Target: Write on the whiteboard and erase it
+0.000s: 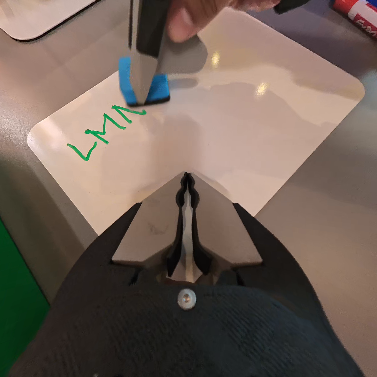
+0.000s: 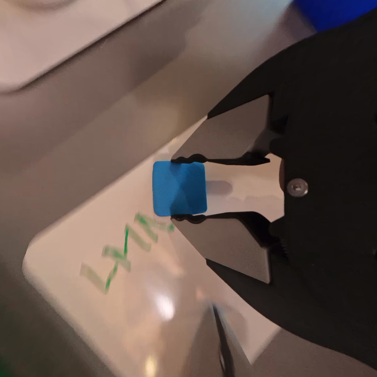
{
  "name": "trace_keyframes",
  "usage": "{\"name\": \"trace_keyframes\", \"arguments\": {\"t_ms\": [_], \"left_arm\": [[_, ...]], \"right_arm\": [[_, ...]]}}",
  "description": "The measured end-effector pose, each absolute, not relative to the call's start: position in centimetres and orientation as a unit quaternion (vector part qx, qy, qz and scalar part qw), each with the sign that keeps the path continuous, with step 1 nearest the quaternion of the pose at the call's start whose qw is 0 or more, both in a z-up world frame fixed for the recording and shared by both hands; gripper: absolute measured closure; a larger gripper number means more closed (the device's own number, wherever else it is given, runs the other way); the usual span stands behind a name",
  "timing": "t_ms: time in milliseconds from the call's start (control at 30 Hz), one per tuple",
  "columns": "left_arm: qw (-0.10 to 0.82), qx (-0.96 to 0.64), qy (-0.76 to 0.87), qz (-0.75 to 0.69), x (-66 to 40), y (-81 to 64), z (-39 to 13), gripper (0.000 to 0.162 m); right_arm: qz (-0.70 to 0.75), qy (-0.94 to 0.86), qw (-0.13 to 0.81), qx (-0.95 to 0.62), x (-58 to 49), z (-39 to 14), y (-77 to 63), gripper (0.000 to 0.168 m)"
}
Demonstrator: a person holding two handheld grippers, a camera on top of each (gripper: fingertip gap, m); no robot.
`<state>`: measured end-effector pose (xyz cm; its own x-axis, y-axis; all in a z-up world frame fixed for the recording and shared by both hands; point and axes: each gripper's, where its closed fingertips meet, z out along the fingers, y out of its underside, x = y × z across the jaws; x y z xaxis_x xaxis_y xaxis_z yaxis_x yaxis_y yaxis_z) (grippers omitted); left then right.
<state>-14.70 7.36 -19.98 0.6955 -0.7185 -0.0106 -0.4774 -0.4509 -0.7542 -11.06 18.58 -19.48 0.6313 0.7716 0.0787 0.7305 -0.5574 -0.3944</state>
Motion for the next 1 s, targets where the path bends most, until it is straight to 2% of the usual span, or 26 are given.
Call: {"name": "trace_keyframes", "arguments": {"t_ms": [33,100,200,267,333,367,433,500,533,600,667,700,767,833,900,933,1000], "left_arm": [[0.384,-0.837,0.358,-0.155,-14.7,7.4,-20.0,0.162],[0.384,-0.837,0.358,-0.155,-14.7,7.4,-20.0,0.162],[0.383,-0.837,0.357,-0.158,-14.7,7.4,-20.0,0.162],[0.383,-0.837,0.358,-0.159,-14.7,7.3,-20.0,0.162],[0.382,-0.837,0.358,-0.161,-14.7,7.3,-20.0,0.162],[0.382,-0.836,0.359,-0.16,-14.7,7.3,-20.0,0.162],[0.382,-0.836,0.359,-0.161,-14.6,7.3,-20.0,0.162],[0.382,-0.837,0.358,-0.161,-14.7,7.2,-20.0,0.162],[0.383,-0.836,0.359,-0.159,-14.7,7.2,-20.0,0.162],[0.381,-0.837,0.358,-0.162,-14.7,7.2,-20.0,0.162],[0.381,-0.837,0.357,-0.163,-14.7,7.2,-20.0,0.162],[0.382,-0.836,0.359,-0.161,-14.7,7.2,-20.0,0.162],[0.381,-0.837,0.358,-0.164,-14.7,7.2,-20.0,0.162],[0.381,-0.837,0.358,-0.162,-14.7,7.2,-20.0,0.162],[0.382,-0.836,0.359,-0.161,-14.7,7.2,-20.0,0.162],[0.381,-0.837,0.358,-0.162,-14.7,7.2,-20.0,0.162],[0.382,-0.836,0.359,-0.16,-14.7,7.2,-20.0,0.162]], "right_arm": [[0.064,-0.451,0.192,-0.87,-12.1,-19.4,17.8,0.12],[-0.018,-0.428,0.195,-0.883,-10.5,-19.5,19.6,0.12],[0.086,-0.464,0.187,-0.862,-14.4,-19.4,17.3,0.12],[-0.019,-0.415,0.192,-0.889,-11.3,-19.5,20.0,0.12],[0.098,-0.461,0.188,-0.862,-15.4,-19.4,17.4,0.12],[0.106,-0.471,0.179,-0.857,-15.8,-19.3,16.9,0.12],[-0.04,-0.425,0.199,-0.882,-12.1,-19.4,20.4,0.12],[0.099,-0.469,0.185,-0.858,-16.6,-19.4,17.1,0.12],[0.099,-0.47,0.178,-0.859,-16.6,-19.4,16.9,0.12],[-0.023,-0.428,0.201,-0.881,-13.2,-19.5,19.9,0.121],[0.107,-0.474,0.189,-0.853,-17.0,-19.4,16.6,0.12],[0.098,-0.47,0.183,-0.858,-16.5,-19.4,16.7,0.12],[-0.017,-0.432,0.197,-0.88,-13.0,-19.5,19.3,0.121],[0.103,-0.486,0.176,-0.85,-16.4,-19.4,15.8,0.12],[-0.001,-0.442,0.18,-0.878,-13.1,-19.6,18.2,0.12],[-0.008,-0.432,0.194,-0.881,-12.9,-19.6,18.8,0.121],[0.109,-0.486,0.192,-0.846,-16.7,-19.4,15.8,0.12]]}}
